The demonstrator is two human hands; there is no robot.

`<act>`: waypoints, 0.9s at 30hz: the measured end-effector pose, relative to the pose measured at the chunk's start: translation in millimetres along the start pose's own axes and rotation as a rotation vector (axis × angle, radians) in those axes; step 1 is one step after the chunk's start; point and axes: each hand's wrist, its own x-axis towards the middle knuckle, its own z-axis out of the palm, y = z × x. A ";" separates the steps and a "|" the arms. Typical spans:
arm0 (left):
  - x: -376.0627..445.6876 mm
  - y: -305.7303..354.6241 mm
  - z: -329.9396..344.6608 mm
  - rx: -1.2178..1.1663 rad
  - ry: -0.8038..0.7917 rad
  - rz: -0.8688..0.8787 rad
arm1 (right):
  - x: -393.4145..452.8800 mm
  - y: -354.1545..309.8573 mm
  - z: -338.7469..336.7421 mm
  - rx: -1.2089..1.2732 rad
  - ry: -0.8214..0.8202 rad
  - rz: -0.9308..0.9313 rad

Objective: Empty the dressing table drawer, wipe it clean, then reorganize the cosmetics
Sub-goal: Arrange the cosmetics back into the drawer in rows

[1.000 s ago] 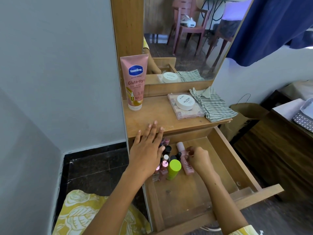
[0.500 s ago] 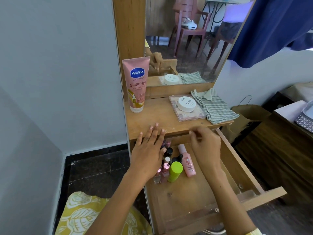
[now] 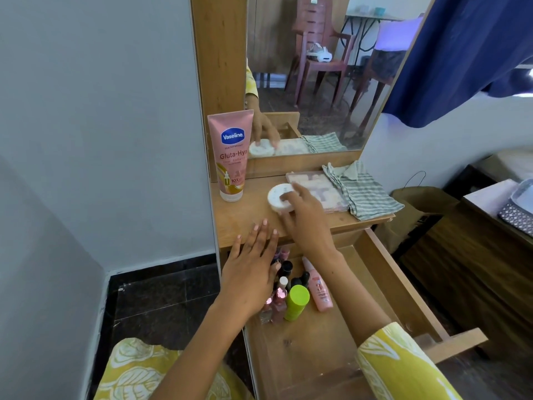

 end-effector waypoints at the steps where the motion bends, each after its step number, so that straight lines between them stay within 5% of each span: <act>1: 0.1 0.1 0.0 0.002 0.000 -0.001 | -3.0 -2.6 2.8 0.000 -0.051 -0.052; 4: 0.3 0.0 0.7 -0.001 0.003 0.001 | -7.8 2.7 5.4 -0.064 -0.022 -0.127; 7: 0.2 -1.0 2.4 -0.002 0.011 0.011 | -6.9 22.6 -6.1 -0.170 0.139 0.067; 11: 0.9 -1.6 4.1 0.000 0.021 0.008 | -12.7 38.7 -10.7 -0.246 -0.011 0.100; 17: 0.5 -0.2 2.4 -0.005 0.014 0.000 | -39.2 29.9 -10.0 -0.324 0.069 0.030; 21: 1.0 -1.0 2.0 -0.005 0.008 0.000 | -48.3 20.9 -8.8 -0.214 0.175 0.154; 27: 1.5 -1.2 3.0 -0.014 0.014 0.000 | -32.9 17.9 -8.9 -0.105 0.112 0.374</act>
